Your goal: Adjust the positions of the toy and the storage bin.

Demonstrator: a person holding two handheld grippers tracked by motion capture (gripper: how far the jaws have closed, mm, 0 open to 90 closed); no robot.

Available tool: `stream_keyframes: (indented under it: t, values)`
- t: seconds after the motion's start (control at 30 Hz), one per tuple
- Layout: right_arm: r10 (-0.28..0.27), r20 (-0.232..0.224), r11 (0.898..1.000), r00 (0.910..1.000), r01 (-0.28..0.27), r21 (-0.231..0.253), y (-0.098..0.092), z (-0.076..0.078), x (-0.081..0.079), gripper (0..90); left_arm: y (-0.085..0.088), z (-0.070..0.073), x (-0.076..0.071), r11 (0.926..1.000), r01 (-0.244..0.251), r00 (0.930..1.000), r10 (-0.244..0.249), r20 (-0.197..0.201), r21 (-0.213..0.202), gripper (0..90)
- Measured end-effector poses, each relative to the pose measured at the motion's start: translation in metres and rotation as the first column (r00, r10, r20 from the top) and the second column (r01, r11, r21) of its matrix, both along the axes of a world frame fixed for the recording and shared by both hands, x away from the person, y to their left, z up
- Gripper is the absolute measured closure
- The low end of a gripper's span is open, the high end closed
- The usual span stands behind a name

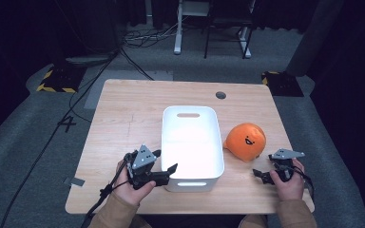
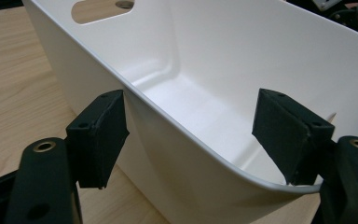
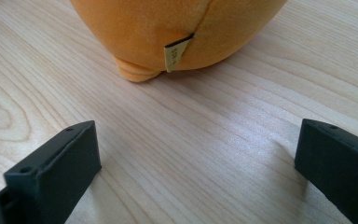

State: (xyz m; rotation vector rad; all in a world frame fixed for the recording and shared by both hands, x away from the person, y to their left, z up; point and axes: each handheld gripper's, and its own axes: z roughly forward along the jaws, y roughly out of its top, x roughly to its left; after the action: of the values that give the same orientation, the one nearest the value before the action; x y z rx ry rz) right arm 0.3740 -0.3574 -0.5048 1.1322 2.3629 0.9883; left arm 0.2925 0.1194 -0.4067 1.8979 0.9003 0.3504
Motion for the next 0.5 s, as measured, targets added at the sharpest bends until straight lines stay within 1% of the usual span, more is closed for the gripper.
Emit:
stream_keyframes:
  t: [0.1, 0.13, 0.2, 0.3, 0.33, 0.43, 0.5]
  values:
    - [0.000, 0.000, 1.000, 1.0000, 0.000, 0.000, 0.000, 0.000, 0.000, 0.0, -0.002, 0.001, -0.004, 0.9999, 0.009, 0.9999, -0.009, -0.005, 0.011, 25.6]
    - [0.000, 0.000, 1.000, 1.0000, 0.000, 0.000, 0.000, 0.000, 0.000, 0.0, -0.004, 0.002, -0.006, 0.9997, 0.010, 1.0000, -0.010, -0.001, 0.022, 25.6]
    - [0.000, 0.000, 1.000, 1.0000, 0.000, 0.000, 0.000, 0.000, 0.000, 0.0, -0.006, 0.002, -0.010, 0.9995, 0.011, 0.9999, -0.012, 0.009, 0.030, 25.2]
    - [0.000, 0.000, 1.000, 1.0000, 0.000, 0.000, 0.000, 0.000, 0.000, 0.0, -0.008, 0.003, -0.015, 0.9990, 0.019, 0.9997, -0.020, 0.013, 0.041, 24.7]
    - [0.000, 0.000, 1.000, 1.0000, 0.000, 0.000, 0.000, 0.000, 0.000, 0.0, -0.009, 0.003, -0.017, 0.9991, 0.020, 0.9998, -0.020, 0.007, 0.038, 24.7]
    - [0.000, 0.000, 1.000, 1.0000, 0.000, 0.000, 0.000, 0.000, 0.000, 0.0, -0.010, 0.004, -0.021, 0.9981, 0.025, 0.9996, -0.025, 0.010, 0.056, 24.5]
    - [0.000, 0.000, 1.000, 1.0000, 0.000, 0.000, 0.000, 0.000, 0.000, 0.0, -0.012, 0.004, -0.024, 0.9982, 0.026, 0.9996, -0.027, 0.009, 0.053, 23.9]
